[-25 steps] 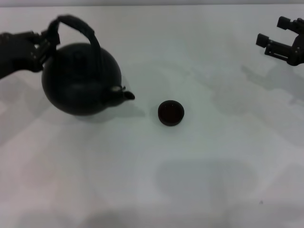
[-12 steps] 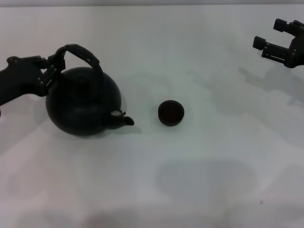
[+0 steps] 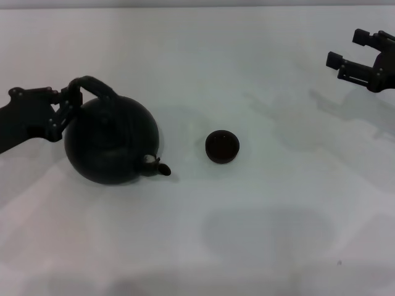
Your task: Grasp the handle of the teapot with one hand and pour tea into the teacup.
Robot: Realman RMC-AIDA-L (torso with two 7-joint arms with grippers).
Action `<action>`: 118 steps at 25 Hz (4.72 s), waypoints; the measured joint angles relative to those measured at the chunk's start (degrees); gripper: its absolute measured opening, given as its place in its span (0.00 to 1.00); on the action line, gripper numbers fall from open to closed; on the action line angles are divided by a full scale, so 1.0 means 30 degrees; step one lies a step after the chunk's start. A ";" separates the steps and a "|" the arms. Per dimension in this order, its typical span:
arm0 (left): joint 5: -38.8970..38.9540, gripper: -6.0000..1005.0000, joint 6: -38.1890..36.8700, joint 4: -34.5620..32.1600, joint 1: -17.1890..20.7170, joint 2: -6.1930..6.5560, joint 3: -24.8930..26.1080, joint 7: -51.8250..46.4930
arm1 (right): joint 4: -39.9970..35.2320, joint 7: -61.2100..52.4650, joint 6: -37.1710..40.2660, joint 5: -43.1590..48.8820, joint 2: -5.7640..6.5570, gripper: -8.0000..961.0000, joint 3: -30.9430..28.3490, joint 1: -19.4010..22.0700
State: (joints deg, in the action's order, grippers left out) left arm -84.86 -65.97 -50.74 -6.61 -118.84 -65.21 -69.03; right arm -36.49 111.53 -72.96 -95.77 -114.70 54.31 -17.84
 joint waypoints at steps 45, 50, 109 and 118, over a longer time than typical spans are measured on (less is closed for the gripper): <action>0.3588 0.57 0.0055 0.1913 0.0253 -0.0024 0.0001 0.4689 | 0.0268 0.0000 0.0298 0.0077 0.0001 0.90 -0.0154 -0.0175; 0.3593 0.77 0.0014 0.1928 0.0312 -0.0024 0.0000 0.4666 | 0.0268 0.0000 0.0297 0.0077 0.0001 0.90 -0.0192 -0.0176; 1.2570 0.87 -0.7851 1.1797 0.4240 -0.0141 0.7106 1.1633 | 0.9401 1.2588 -0.4377 -0.7650 0.0050 0.90 -0.5152 0.2312; 1.3883 0.87 -0.8320 1.3318 0.3642 -0.0143 0.7169 1.3388 | 0.9888 1.2749 -0.4439 -0.7781 0.0051 0.90 -0.5250 0.2412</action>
State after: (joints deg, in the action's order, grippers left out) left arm -43.21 -90.93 -10.78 4.32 -119.27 -43.71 -28.87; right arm -6.83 149.77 -86.27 -119.12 -114.55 38.56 -10.60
